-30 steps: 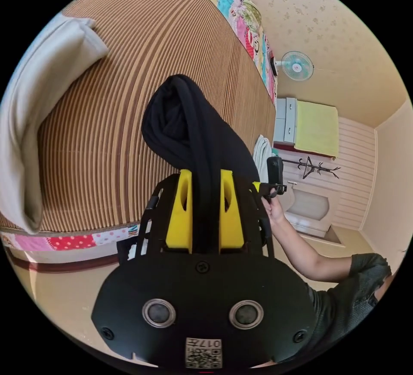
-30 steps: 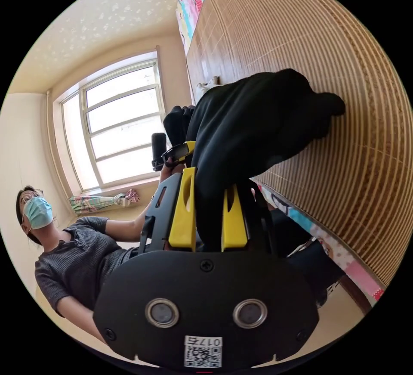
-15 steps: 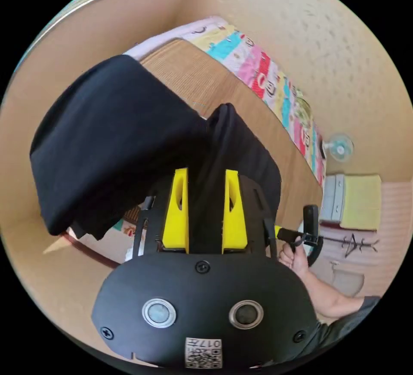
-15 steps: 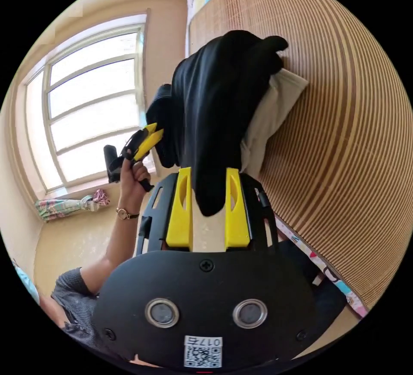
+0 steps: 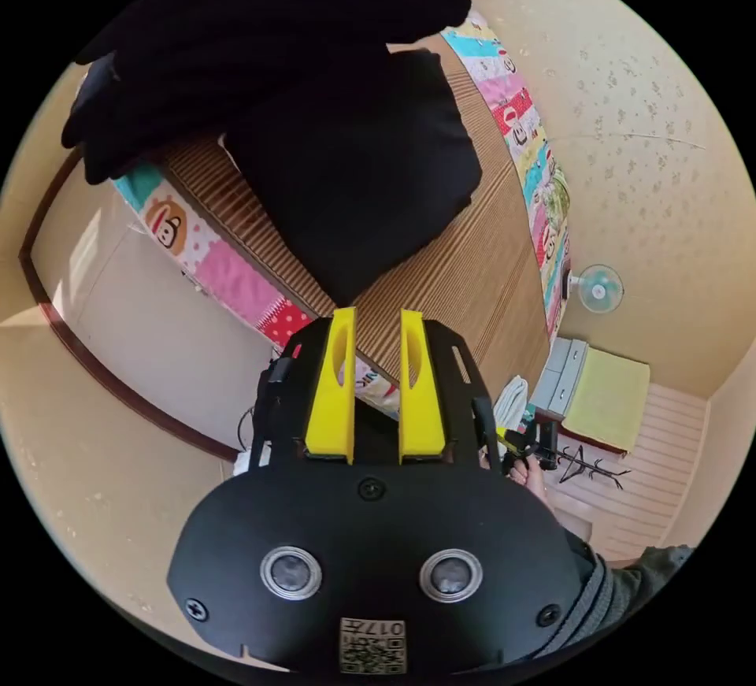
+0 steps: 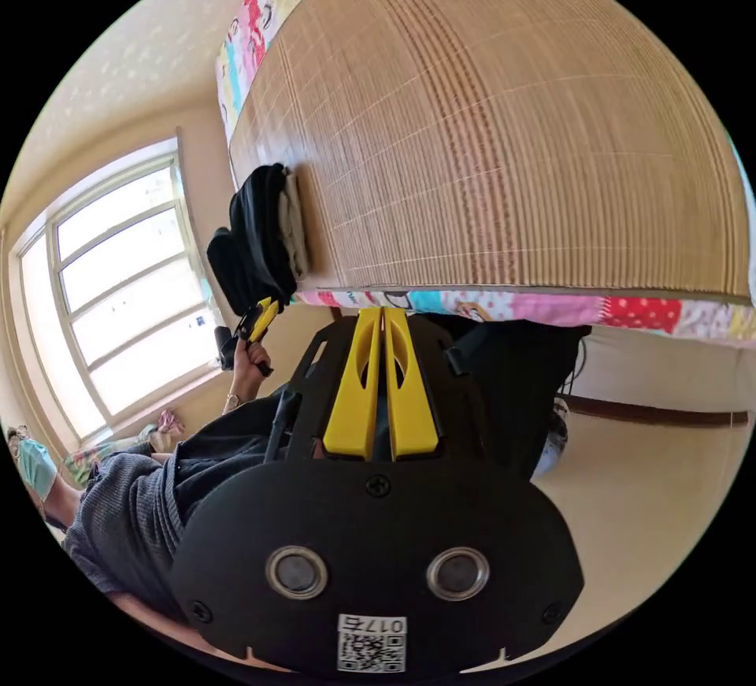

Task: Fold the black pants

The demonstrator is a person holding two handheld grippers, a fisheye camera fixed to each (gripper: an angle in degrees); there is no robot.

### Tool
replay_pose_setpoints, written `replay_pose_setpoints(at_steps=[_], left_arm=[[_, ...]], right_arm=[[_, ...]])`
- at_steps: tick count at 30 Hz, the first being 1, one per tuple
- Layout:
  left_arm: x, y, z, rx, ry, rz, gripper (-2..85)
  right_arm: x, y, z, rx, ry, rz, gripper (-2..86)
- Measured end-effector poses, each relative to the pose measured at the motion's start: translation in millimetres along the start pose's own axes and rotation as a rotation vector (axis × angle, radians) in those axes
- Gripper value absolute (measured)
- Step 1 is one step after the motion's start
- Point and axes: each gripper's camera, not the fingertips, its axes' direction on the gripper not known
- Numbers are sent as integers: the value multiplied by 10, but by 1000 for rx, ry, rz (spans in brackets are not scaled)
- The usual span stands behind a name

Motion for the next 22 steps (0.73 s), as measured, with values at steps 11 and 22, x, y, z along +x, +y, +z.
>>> replay_pose_setpoints(at_steps=[11, 22], left_arm=[[1189, -733, 343, -54, -36, 313, -8], [2380, -8, 1740, -211, 127, 403, -10]], right_arm=[[284, 2325, -2397, 1222, 843, 284, 3], [2534, 3026, -2979, 943, 195, 406, 7]])
